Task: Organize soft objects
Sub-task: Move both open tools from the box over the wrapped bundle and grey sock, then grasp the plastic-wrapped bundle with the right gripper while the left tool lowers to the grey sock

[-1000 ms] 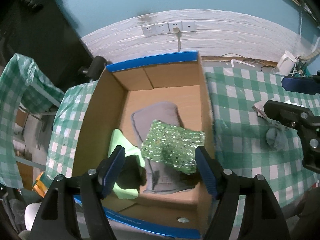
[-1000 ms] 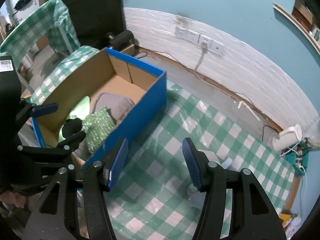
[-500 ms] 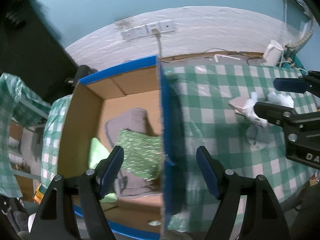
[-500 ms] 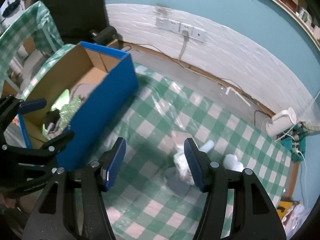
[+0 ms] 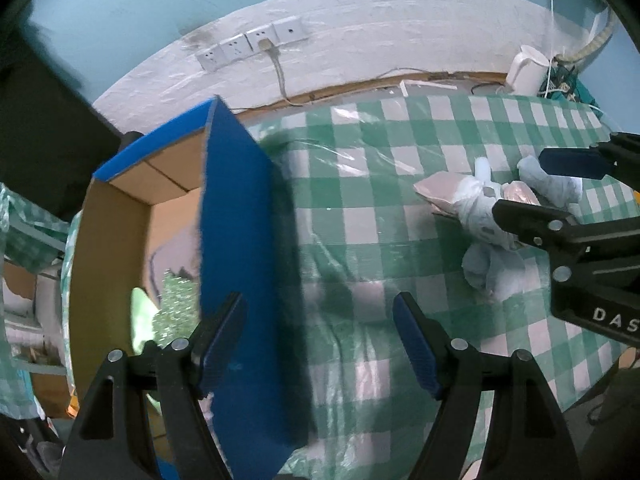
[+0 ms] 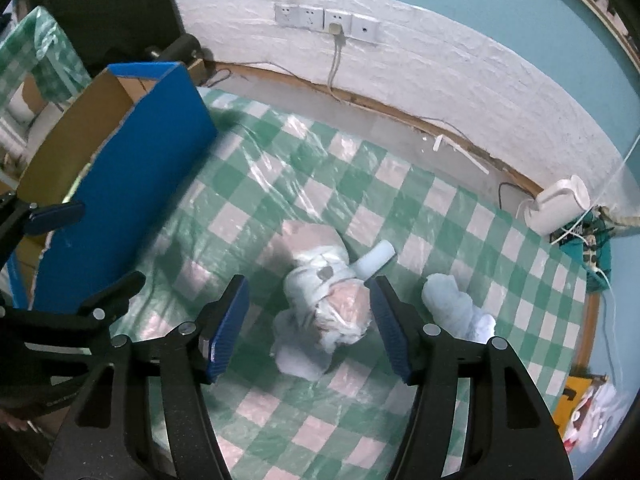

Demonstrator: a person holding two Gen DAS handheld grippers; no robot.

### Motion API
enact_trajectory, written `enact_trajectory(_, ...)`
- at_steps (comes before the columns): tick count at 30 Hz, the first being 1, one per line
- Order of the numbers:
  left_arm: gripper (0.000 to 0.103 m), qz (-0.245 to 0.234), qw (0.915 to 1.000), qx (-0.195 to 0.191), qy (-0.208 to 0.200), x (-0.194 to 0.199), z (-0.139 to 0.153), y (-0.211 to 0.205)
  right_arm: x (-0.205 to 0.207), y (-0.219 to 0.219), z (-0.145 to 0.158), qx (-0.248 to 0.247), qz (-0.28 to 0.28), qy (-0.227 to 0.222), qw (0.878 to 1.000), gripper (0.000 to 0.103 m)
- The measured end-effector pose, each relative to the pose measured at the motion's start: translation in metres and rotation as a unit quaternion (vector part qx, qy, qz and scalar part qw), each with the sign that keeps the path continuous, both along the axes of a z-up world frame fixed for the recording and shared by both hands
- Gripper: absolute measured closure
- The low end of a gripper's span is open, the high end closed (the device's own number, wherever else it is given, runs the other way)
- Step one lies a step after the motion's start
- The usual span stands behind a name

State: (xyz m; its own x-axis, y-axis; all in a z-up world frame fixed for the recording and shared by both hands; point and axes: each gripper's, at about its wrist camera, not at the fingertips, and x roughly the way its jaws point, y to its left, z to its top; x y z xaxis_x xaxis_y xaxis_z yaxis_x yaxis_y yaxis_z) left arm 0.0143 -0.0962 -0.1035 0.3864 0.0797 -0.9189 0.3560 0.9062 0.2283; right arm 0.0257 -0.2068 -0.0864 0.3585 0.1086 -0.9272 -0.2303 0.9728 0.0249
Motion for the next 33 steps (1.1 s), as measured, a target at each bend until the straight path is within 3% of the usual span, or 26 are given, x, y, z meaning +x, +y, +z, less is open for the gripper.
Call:
enact_trajectory(10,0.025,-0.026,0.9988,0.028,0.032,0.008,-0.040,-0.031,0.014,-0.018,-0.042,0.027,-0.020,0.037,0.999,0.039)
enact_trajectory(17,0.025,-0.031,0.9979,0.035,0.045,0.014,-0.053,-0.039,0.016,-0.022,-0.061,0.035,-0.013,0.054,0.998,0.039)
enact_trajectory(18,0.025,-0.031,0.9978,0.036,0.046,0.015,-0.054,-0.041,0.017,-0.023,-0.062,0.041,-0.012,0.055,0.998,0.041)
enact_trajectory(19,0.025,-0.032,0.9978,0.036,0.046,0.015,-0.055,-0.043,0.017,-0.023,-0.063,0.046,-0.010,0.056,0.997,0.052)
enact_trajectory(24,0.025,-0.034,0.9976,0.037,0.047,0.014,-0.055,-0.046,0.013,-0.019,-0.058,0.043,0.000,0.047,0.998,0.058)
enact_trajectory(31,0.022,-0.036,0.9979,0.026,0.047,0.008,-0.049,-0.050,-0.006,-0.037,-0.025,0.054,-0.021,0.006,0.998,0.058)
enact_trajectory(33,0.016,-0.039,0.9979,0.017,0.050,0.007,-0.047,-0.055,-0.012,-0.045,-0.018,0.055,-0.031,-0.001,0.998,0.058)
